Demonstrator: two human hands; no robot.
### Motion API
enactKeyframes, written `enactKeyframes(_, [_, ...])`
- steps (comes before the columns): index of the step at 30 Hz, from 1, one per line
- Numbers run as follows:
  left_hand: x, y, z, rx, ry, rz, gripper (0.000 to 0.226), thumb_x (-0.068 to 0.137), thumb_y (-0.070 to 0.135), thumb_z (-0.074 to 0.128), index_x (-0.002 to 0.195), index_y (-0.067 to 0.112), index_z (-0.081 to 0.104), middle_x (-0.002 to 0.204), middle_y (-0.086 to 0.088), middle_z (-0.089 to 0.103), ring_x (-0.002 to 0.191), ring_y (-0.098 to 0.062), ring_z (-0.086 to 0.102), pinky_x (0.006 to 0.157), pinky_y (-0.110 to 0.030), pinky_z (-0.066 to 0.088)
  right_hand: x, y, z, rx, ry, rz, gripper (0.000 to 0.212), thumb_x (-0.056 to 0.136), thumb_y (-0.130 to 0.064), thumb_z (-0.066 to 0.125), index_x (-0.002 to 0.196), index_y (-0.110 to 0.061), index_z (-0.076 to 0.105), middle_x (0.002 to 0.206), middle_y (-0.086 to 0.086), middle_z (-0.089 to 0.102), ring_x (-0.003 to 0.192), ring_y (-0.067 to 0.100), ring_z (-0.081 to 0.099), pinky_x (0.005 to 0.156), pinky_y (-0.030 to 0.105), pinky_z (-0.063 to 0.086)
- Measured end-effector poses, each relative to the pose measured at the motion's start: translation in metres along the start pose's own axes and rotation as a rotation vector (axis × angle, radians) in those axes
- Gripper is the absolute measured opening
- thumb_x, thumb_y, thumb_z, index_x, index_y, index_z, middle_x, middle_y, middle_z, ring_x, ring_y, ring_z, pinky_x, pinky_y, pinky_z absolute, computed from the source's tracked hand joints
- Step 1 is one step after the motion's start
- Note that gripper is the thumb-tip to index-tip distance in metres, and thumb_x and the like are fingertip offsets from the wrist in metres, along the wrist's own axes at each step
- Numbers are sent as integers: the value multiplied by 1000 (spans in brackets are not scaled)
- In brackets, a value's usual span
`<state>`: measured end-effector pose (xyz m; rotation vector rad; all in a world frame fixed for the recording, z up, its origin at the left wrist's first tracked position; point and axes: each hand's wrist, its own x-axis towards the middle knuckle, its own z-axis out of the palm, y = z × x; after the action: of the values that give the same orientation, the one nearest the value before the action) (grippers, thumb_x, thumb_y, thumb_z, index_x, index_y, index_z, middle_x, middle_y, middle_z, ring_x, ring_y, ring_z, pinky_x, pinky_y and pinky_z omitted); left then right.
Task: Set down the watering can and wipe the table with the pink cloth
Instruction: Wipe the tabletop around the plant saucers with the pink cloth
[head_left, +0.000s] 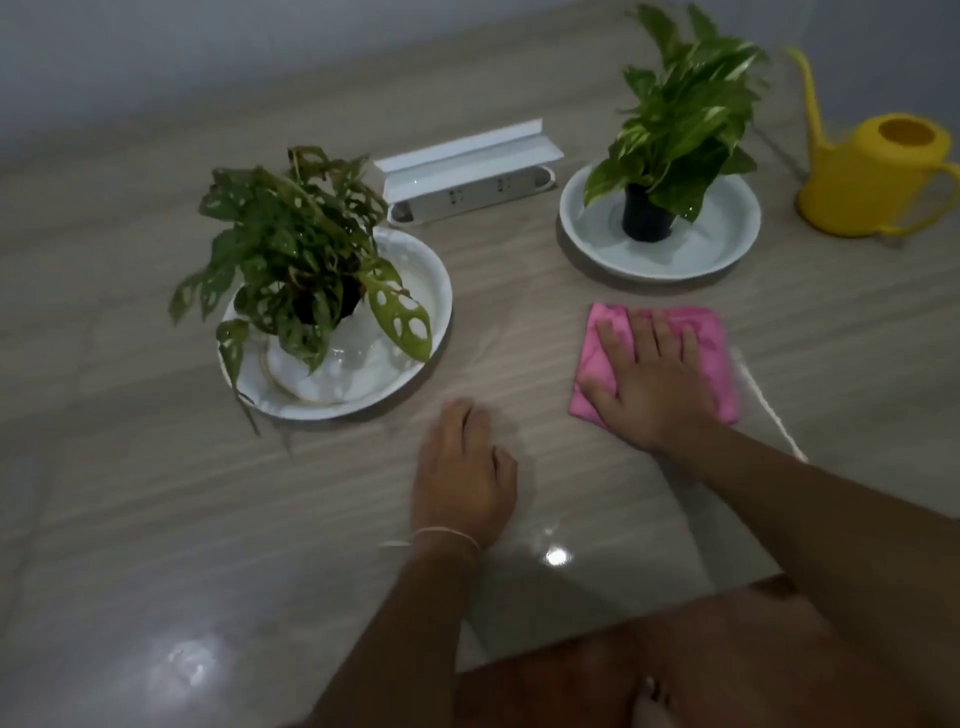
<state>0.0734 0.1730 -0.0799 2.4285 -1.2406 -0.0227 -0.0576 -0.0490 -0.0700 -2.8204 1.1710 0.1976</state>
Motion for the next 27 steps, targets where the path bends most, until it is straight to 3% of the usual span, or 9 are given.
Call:
enactKeyframes(7, [-1,3,-2,19,-5,14,48,87,27,50,129,8,59,139,-16,52,131,-36,47,109,-44,39,-3,0,-1,22,23,-36,86,94,-74,7,167,-27,6,172,25,13,158,46,12,126,65,6])
enactKeyframes(12, [1,4,-1,13,12,8,47,85,25,54,128,8,60,137,-15,52,130,-36,48,107,-45,40,-4,-1,-3,11,-17,-20,88,93,-75,4,166,-26,4,172,25,10,158,46,11,126,65,7])
enactKeyframes(17, [3,4,-5,-11,22,5,46,83,22,57,128,10,59,136,-13,52,128,-34,49,106,-43,41,-58,-31,9,-7,4,-115,85,98,-70,15,166,-20,15,168,30,20,155,51,20,124,68,12])
enactKeyframes(21, [2,4,-5,-17,16,2,45,86,22,54,130,11,57,136,-12,51,131,-32,47,109,-44,39,-119,-60,19,-32,-7,-218,85,98,-69,23,168,-20,12,171,27,12,158,48,10,124,67,10])
enactKeyframes(27, [-1,1,0,-34,39,6,46,89,21,50,132,7,58,140,-16,53,135,-34,46,112,-46,39,-142,-77,19,-26,-20,-197,87,94,-71,35,166,-23,24,170,25,21,157,47,18,123,68,14])
